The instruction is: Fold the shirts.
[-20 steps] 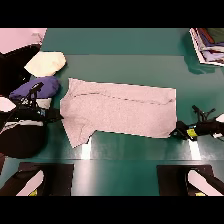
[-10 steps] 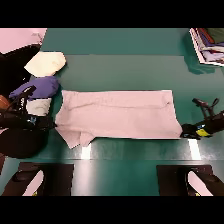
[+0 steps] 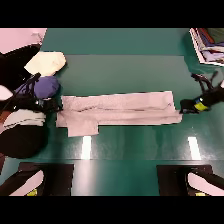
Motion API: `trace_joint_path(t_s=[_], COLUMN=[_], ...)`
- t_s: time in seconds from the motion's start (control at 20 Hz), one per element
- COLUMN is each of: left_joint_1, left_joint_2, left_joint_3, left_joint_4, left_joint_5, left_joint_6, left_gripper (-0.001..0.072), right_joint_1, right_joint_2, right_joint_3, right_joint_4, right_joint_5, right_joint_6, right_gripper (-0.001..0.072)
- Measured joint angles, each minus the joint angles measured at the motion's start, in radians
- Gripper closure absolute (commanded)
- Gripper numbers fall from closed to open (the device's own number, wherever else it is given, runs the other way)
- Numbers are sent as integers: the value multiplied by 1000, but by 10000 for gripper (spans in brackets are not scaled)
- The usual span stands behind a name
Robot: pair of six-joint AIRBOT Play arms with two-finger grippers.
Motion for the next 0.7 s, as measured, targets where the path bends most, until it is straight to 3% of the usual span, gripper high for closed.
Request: trace_joint_path(t_s=[0.35, 0.4, 0.45, 0.5, 0.7], left_joint_1=[0, 0, 0, 0, 0], left_joint_2=[-294, -312, -323, -333, -347], left_joint_3=[223, 241, 255, 266, 294], left_joint_4=[-4, -4, -4, -4, -3], left_joint_5=[74, 85, 95, 105, 97], left_joint_6=[31, 34, 36, 35, -6], left_gripper=[685, 595, 285, 108, 108], right_joint_1=[43, 42, 40, 35, -13], right_joint_2=[-291, -322, -348, -373, -423], right_joint_3=[295, 332, 362, 392, 449], right_joint_4=[14, 32, 57, 92, 226], right_joint_5=[-22, -22, -24, -25, -20], right_joint_6=[2, 2, 2, 2, -26], right_gripper=[700, 673, 438, 297, 297])
